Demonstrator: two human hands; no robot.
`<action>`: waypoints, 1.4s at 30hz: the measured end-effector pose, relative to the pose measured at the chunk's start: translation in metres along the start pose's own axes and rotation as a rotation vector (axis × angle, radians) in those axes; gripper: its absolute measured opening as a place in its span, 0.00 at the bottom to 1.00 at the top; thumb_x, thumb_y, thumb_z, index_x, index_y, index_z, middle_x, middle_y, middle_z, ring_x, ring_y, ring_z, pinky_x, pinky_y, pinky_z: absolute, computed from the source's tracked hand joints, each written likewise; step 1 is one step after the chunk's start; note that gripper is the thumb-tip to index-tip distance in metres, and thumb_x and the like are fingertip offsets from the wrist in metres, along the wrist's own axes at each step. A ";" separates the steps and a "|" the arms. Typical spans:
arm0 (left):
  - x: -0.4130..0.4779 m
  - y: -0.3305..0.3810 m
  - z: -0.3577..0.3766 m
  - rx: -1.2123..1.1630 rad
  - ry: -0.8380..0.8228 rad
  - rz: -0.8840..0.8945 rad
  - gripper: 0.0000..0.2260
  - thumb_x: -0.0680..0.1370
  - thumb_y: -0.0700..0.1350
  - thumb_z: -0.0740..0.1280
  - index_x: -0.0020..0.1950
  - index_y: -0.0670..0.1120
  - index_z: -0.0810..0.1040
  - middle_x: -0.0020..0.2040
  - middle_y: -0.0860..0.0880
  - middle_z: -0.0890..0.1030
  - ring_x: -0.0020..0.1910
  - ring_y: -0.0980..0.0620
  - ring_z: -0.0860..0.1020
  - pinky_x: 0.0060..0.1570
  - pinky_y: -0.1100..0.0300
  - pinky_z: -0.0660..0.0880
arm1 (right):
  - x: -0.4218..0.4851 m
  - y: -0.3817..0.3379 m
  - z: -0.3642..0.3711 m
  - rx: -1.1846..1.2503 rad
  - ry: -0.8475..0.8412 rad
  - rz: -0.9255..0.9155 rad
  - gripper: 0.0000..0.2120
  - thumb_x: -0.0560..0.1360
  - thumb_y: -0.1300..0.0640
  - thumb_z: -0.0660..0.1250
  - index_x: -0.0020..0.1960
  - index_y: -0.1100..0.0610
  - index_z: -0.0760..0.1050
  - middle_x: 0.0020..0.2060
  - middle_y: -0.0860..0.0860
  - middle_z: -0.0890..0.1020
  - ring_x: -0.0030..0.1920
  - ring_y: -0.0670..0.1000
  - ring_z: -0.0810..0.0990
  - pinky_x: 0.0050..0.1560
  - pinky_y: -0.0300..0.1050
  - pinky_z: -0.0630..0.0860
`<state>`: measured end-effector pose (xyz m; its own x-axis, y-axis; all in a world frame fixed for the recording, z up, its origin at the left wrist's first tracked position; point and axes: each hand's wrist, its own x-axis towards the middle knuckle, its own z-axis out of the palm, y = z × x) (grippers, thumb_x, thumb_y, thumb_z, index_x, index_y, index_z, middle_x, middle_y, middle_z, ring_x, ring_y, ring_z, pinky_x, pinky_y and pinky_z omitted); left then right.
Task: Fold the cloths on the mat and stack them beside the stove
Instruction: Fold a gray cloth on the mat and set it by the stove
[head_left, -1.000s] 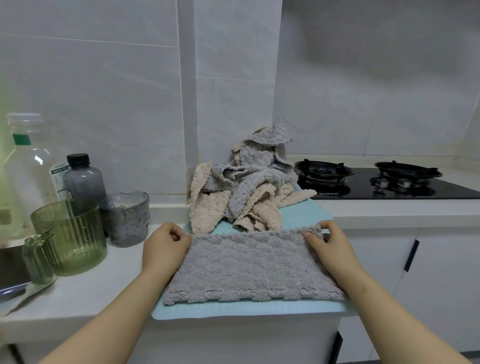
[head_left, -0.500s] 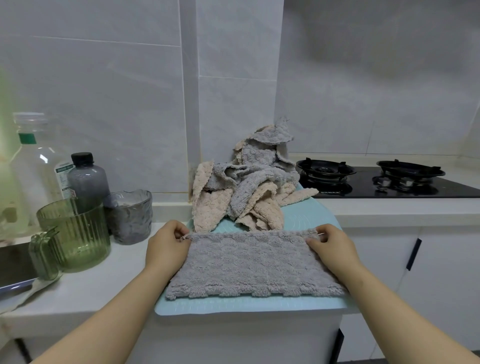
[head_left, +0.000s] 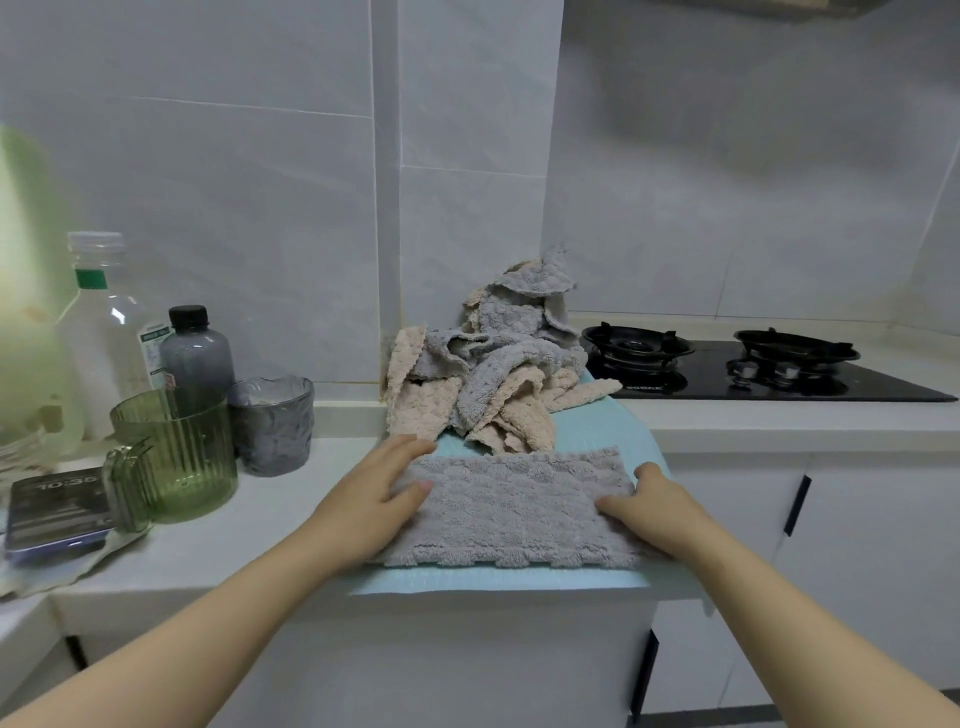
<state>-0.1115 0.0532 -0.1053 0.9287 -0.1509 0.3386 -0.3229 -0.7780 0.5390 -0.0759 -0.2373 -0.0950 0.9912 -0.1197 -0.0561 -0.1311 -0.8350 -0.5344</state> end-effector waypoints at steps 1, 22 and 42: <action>-0.002 0.001 0.005 0.034 -0.103 0.000 0.23 0.79 0.56 0.58 0.73 0.55 0.61 0.74 0.54 0.60 0.72 0.57 0.61 0.68 0.63 0.58 | -0.003 -0.001 -0.002 0.002 -0.026 0.013 0.15 0.71 0.46 0.65 0.49 0.56 0.68 0.37 0.49 0.76 0.41 0.52 0.76 0.48 0.45 0.72; 0.000 -0.008 -0.006 -0.748 -0.058 -0.346 0.38 0.72 0.62 0.66 0.75 0.56 0.50 0.69 0.48 0.69 0.64 0.50 0.70 0.63 0.58 0.63 | -0.029 -0.106 0.000 0.594 -0.101 -0.149 0.11 0.75 0.62 0.63 0.38 0.56 0.61 0.28 0.52 0.63 0.25 0.49 0.59 0.23 0.37 0.56; -0.004 -0.001 -0.004 -0.696 -0.076 -0.406 0.11 0.79 0.42 0.63 0.60 0.46 0.77 0.57 0.48 0.78 0.54 0.53 0.75 0.56 0.63 0.68 | -0.024 -0.074 0.072 0.354 0.185 -0.295 0.05 0.76 0.54 0.61 0.44 0.53 0.74 0.40 0.49 0.79 0.42 0.51 0.78 0.46 0.50 0.74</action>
<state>-0.1156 0.0568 -0.1044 0.9996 0.0013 -0.0269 0.0265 -0.2265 0.9737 -0.0885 -0.1344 -0.1147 0.9612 -0.0261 0.2744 0.2003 -0.6179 -0.7603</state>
